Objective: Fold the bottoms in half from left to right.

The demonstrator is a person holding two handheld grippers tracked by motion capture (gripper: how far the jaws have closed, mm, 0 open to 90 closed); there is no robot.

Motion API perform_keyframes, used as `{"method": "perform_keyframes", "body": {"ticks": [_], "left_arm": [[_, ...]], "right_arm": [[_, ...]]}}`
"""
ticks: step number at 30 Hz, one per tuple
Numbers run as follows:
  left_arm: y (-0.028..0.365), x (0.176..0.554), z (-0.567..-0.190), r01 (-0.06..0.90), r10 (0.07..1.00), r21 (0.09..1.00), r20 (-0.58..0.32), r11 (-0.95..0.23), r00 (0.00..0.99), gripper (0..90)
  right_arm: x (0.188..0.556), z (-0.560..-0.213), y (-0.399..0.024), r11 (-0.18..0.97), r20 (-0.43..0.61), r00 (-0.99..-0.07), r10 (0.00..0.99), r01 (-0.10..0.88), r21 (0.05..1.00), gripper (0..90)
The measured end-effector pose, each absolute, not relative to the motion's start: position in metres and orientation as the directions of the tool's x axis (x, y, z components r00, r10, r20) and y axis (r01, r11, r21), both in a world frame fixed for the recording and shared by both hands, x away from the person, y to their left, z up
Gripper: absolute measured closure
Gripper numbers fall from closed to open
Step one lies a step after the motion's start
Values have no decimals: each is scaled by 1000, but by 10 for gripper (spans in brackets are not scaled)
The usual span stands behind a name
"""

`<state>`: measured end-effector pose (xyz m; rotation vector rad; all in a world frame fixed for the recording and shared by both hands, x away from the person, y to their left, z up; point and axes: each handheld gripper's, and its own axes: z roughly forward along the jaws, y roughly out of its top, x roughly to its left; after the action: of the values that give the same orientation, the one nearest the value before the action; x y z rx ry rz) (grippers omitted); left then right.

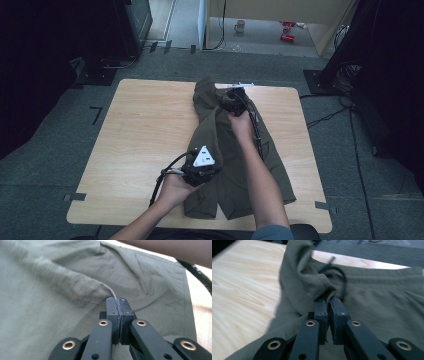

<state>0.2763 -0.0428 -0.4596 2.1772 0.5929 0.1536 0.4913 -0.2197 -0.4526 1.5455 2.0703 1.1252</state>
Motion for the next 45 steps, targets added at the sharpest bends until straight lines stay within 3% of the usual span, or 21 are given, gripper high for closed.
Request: {"method": "perform_keyframes", "body": {"ticks": [7, 11, 20, 37, 42, 45], "left_arm": [[-54, 287, -484, 398, 454, 705, -121, -587, 883, 900], [-52, 293, -497, 405, 472, 663, -87, -630, 877, 900], [-32, 304, -500, 431, 497, 646, -92, -629, 863, 900], [59, 348, -497, 563, 681, 622, -64, -545, 730, 900], [80, 357, -496, 578, 728, 616, -11, -535, 686, 900], [89, 361, -495, 610, 749, 618, -49, -497, 661, 900]], "right_arm": [[489, -471, -243, 156, 108, -319, 942, 699, 698, 842], [487, -485, -247, 179, 87, -312, 946, 727, 663, 840], [486, -498, -247, 209, 64, -317, 946, 750, 628, 839], [484, -504, -217, 216, 71, -347, 935, 717, 663, 847], [483, -505, -207, 198, 104, -354, 929, 715, 670, 847], [483, -505, -203, 196, 121, -364, 923, 718, 668, 843]]}}
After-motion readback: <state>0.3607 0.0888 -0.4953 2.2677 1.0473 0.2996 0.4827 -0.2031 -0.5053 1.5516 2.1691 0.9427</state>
